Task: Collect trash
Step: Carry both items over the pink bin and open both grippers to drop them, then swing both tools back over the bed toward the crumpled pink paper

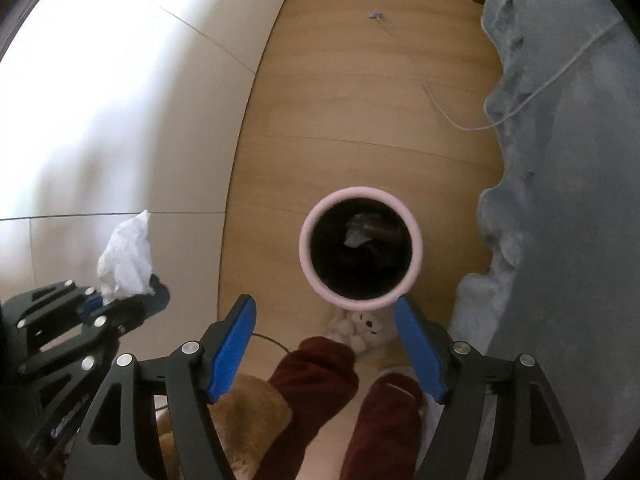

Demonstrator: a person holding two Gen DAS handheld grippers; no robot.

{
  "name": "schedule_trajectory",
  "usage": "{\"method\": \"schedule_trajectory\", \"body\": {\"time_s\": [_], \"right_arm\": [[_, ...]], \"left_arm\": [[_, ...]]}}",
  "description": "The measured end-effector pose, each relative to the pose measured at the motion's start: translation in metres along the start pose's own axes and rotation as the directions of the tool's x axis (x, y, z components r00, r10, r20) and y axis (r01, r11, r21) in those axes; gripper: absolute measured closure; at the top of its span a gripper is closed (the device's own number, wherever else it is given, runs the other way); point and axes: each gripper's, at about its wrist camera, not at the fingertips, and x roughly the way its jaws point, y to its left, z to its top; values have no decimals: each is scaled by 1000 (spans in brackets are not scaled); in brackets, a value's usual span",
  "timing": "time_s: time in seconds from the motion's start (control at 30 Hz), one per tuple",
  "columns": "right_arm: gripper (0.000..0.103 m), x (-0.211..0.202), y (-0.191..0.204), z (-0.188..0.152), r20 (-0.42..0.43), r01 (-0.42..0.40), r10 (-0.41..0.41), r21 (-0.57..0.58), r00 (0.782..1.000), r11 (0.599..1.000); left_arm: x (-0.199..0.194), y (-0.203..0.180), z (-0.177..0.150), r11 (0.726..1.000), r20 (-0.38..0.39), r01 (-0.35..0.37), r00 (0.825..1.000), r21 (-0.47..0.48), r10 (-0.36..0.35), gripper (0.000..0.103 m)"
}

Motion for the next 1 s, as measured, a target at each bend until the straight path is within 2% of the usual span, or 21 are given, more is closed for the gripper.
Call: {"method": "schedule_trajectory", "body": {"time_s": [0.07,0.13,0.33,0.5,0.6,0.73,0.77,0.9,1.0], "right_arm": [[32,-10,-8,-7,-9,-18,19,37,1000,999],[32,-21,-20,-16,-2,-71,71,82,997,994],[32,-66,-42,-42,91,-35,22,140,996,990],[32,-78,-58,-54,116,-51,26,212,993,976],[32,-78,-65,-59,122,-62,33,242,992,968],[32,-82,-63,-63,133,-83,49,267,990,960],[32,-83,-64,-63,136,-86,51,270,989,959],[32,-84,-71,-67,144,-94,54,285,988,954],[32,-84,-73,-72,150,-97,56,288,987,953]], "left_arm": [[2,-6,-1,1000,1,20,1000,3,-20,96],[8,-14,-1,999,-4,40,999,8,-40,96],[26,-42,9,998,-27,33,999,52,-31,96],[30,-58,17,997,-38,26,999,78,-23,93],[32,-62,18,995,-41,-4,999,95,8,80],[35,-63,17,996,-39,-20,999,92,24,32],[35,-63,16,995,-33,-29,999,92,32,26],[37,-65,13,995,-35,-41,998,92,44,19],[36,-64,13,994,-37,-46,998,97,50,18]]}}
